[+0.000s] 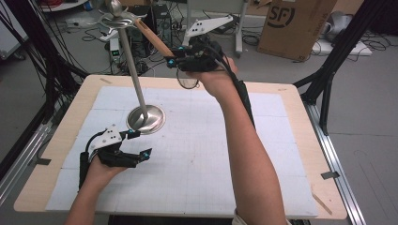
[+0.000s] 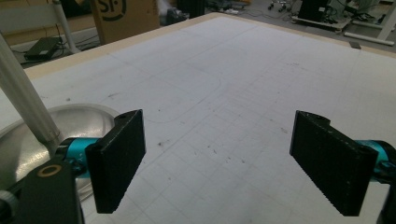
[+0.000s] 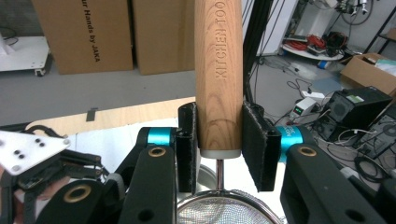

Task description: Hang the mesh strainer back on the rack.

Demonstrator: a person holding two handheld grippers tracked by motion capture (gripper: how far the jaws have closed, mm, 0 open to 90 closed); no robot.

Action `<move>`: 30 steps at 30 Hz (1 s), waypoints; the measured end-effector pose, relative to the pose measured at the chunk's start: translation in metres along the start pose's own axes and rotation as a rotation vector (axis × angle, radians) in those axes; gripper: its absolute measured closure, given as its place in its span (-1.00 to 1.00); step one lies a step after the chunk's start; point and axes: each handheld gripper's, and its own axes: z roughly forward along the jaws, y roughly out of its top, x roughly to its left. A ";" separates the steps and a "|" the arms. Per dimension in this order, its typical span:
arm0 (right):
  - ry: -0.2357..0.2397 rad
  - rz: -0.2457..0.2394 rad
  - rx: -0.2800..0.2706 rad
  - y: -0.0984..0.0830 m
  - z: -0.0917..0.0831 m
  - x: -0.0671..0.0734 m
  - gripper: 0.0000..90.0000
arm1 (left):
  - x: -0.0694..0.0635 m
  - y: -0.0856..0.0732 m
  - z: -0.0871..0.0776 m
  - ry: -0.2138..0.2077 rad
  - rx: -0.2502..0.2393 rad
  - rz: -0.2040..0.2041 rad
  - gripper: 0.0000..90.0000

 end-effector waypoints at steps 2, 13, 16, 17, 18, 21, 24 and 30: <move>0.003 0.003 0.003 0.000 0.002 0.000 0.52 | 0.000 0.000 0.000 0.002 -0.001 -0.002 -0.58; 0.023 0.010 -0.005 -0.002 0.015 0.001 0.52 | 0.002 0.000 -0.001 0.000 -0.003 0.000 -0.58; 0.023 0.009 0.009 -0.002 0.017 0.002 0.52 | 0.001 0.000 0.000 -0.001 -0.009 -0.008 -0.58; 0.021 0.011 0.008 -0.002 0.017 0.002 0.52 | 0.001 0.000 -0.001 -0.002 -0.008 -0.007 -0.58; 0.017 0.011 0.006 -0.003 0.017 0.001 0.52 | 0.000 0.000 -0.001 -0.004 -0.007 -0.007 -0.58; 0.015 0.020 0.014 -0.004 0.019 -0.001 0.52 | 0.000 0.000 -0.001 -0.004 -0.006 -0.006 -0.58; 0.015 0.023 0.019 -0.006 0.023 -0.003 0.52 | 0.000 0.000 -0.001 -0.002 -0.005 -0.004 -0.58; 0.018 0.036 0.037 -0.006 0.035 -0.006 0.52 | 0.000 0.000 -0.001 -0.004 -0.006 -0.005 -0.58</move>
